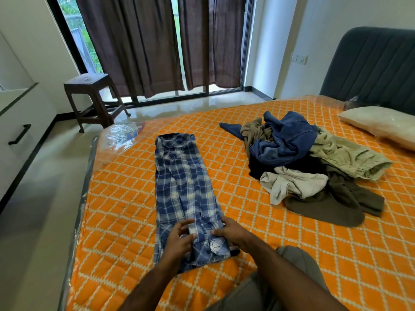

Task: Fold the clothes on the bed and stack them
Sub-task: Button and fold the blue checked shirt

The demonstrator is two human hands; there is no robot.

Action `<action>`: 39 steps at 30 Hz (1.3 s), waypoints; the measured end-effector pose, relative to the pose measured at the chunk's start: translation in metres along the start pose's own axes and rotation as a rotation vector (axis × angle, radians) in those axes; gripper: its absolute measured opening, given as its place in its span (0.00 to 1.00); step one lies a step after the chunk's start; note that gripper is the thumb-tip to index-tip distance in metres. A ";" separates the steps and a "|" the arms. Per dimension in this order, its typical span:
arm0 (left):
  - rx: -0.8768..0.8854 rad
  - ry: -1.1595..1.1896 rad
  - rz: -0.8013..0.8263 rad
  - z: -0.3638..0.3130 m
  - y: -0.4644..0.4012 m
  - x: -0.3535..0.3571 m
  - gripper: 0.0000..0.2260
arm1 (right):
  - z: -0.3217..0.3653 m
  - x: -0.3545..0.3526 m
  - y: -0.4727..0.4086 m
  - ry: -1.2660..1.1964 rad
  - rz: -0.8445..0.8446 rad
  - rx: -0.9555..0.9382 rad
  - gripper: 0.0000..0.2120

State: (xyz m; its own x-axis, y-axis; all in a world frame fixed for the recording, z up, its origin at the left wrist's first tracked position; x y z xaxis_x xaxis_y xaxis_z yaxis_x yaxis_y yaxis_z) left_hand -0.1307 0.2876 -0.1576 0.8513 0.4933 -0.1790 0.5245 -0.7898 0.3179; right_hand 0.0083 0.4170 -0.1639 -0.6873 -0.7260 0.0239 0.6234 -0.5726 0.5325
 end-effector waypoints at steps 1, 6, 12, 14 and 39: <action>0.018 0.010 0.010 -0.003 0.000 -0.004 0.14 | 0.003 0.001 0.001 -0.030 0.007 -0.020 0.24; 0.105 0.057 0.052 -0.023 0.003 -0.021 0.13 | 0.017 0.008 0.001 -0.153 0.045 -0.081 0.32; -0.051 0.069 0.109 -0.009 -0.003 -0.026 0.15 | 0.010 0.009 -0.003 -0.098 0.031 -0.057 0.27; -0.138 0.003 0.158 0.009 -0.004 -0.024 0.16 | 0.002 0.006 -0.002 -0.022 -0.001 -0.025 0.27; 1.103 -1.651 0.191 0.037 -0.010 -0.005 0.22 | -0.034 -0.016 0.012 1.460 0.163 -0.623 0.38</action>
State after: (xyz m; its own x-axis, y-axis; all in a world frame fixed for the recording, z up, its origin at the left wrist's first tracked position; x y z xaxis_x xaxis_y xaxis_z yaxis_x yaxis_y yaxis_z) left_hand -0.1392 0.2796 -0.1940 -0.2631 0.1495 -0.9531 -0.3267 -0.9433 -0.0577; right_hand 0.0397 0.4085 -0.1867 0.1017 -0.3078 -0.9460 0.9509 -0.2494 0.1834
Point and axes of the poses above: each hand's wrist, its own y-axis away from the middle knuckle, its own x-axis out of the palm, z = x × y, the point moved 4 cm from there along -y, towards the middle knuckle, and after that the axes turned 10 degrees about -y, right-handed, at the moved point
